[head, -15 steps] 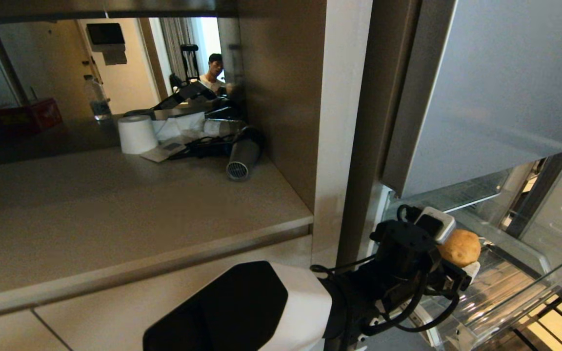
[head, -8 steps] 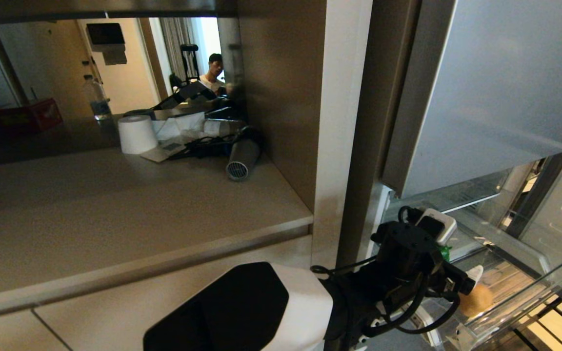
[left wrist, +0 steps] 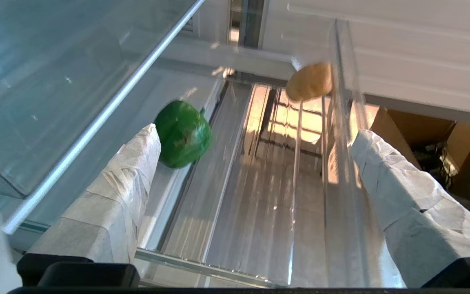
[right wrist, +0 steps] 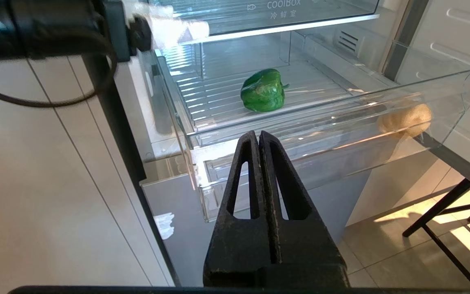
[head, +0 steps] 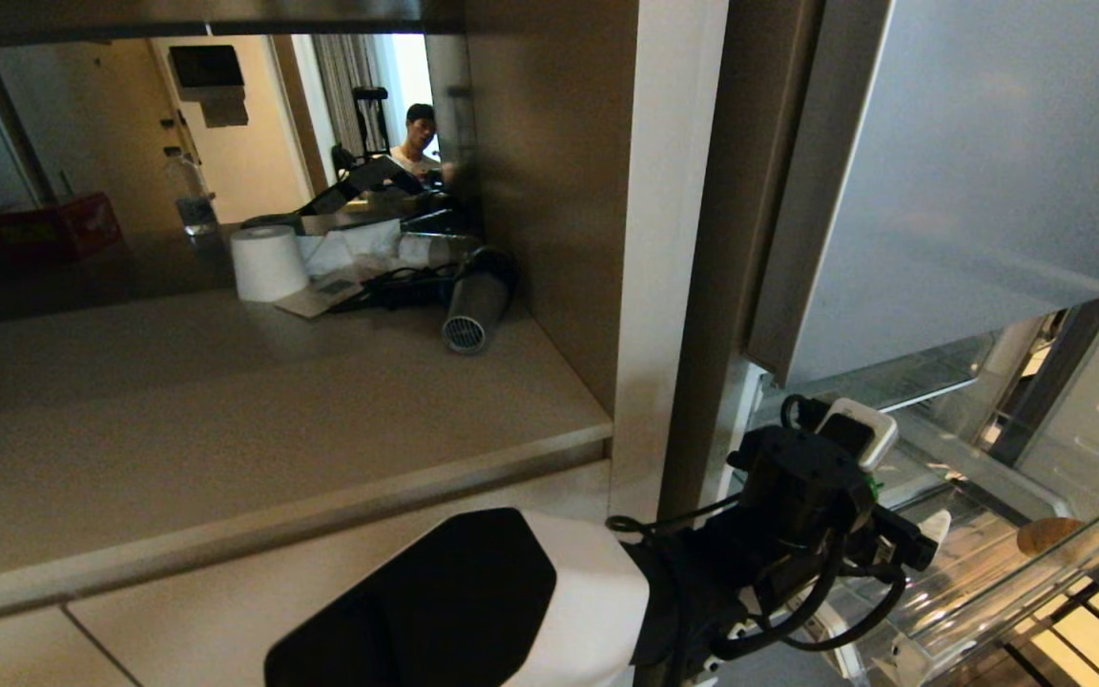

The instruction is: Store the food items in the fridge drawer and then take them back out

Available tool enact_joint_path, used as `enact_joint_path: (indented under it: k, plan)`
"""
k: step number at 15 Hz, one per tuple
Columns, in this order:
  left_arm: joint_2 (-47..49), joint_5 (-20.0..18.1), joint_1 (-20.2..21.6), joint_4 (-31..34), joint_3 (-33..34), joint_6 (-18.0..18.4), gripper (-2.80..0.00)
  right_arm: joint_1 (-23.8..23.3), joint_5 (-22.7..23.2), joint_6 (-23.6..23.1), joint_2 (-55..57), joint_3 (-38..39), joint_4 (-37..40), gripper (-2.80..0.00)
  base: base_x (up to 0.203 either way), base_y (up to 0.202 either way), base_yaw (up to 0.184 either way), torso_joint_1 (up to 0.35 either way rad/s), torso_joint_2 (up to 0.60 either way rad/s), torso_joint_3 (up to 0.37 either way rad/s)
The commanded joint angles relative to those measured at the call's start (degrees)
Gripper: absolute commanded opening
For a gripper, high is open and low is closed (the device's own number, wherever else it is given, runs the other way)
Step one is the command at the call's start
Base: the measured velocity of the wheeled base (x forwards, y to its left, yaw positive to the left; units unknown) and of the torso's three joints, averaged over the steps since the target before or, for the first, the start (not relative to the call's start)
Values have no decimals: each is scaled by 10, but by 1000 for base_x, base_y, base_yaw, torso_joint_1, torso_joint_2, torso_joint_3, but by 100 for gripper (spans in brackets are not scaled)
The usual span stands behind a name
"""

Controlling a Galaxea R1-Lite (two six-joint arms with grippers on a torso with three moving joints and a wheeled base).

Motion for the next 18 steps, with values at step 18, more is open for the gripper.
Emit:
enact_joint_path:
  k: [18]
  plan:
    - [-460, 1, 125, -144, 580, -1, 0, 0, 0, -2, 1, 0, 0, -280, 0, 0, 0, 0, 0, 0]
